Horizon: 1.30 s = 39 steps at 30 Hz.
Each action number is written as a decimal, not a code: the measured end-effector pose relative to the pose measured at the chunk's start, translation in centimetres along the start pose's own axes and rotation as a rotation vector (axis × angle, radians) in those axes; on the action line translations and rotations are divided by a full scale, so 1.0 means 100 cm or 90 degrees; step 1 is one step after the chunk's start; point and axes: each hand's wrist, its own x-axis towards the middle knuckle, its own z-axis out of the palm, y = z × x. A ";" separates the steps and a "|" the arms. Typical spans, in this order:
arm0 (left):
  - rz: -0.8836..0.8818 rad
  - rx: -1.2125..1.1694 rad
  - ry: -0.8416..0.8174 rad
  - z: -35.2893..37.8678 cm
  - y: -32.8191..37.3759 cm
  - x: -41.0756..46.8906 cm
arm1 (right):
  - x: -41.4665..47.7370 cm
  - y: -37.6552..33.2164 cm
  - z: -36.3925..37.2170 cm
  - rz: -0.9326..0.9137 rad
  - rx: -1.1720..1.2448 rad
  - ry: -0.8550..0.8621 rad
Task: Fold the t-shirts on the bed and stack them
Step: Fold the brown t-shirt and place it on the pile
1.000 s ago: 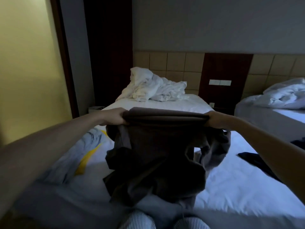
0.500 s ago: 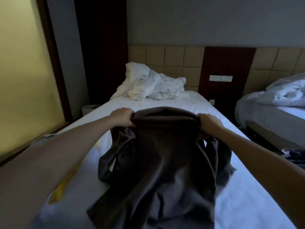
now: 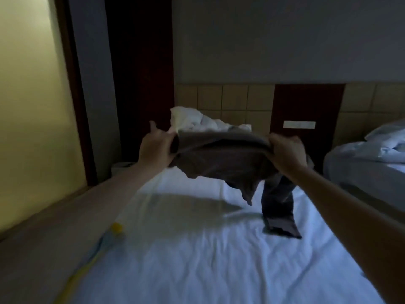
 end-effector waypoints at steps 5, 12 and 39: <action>-0.100 -0.156 -0.540 0.055 0.009 -0.161 | -0.139 -0.003 0.075 -0.033 -0.017 -0.533; -0.202 -0.133 -0.612 0.053 0.043 -0.250 | -0.225 -0.046 0.084 0.119 0.194 -0.530; -0.040 -0.424 -0.363 -0.014 0.089 -0.326 | -0.350 -0.071 0.006 0.035 0.434 -0.246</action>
